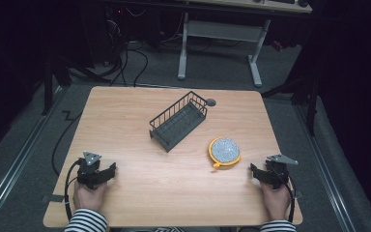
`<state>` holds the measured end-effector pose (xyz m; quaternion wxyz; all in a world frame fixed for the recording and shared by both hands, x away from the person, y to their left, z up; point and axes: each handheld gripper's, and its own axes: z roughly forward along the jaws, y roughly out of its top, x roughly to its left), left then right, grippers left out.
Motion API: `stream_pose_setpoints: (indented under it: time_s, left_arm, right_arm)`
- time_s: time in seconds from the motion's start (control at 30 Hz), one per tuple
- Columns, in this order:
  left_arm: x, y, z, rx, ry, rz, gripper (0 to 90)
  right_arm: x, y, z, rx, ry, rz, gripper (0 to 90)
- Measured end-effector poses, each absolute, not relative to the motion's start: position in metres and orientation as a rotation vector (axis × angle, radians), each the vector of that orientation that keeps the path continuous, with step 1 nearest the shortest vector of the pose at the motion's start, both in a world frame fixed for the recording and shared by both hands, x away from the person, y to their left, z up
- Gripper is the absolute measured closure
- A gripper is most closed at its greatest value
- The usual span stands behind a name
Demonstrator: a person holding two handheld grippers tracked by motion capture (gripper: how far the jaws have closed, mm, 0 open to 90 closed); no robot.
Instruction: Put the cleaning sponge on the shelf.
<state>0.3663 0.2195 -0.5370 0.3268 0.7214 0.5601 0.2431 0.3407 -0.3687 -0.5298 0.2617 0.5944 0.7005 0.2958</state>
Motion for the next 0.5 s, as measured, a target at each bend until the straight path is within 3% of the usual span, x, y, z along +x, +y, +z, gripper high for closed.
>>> stream_pose_setpoints:
  time_s: [0.5]
  left_arm:
    - [0.3659,0.2187,-0.5368,1.903,1.457,0.623,26.8]
  right_arm:
    - [0.3405,-0.3683,-0.5298,1.595,1.909,0.803,32.3]
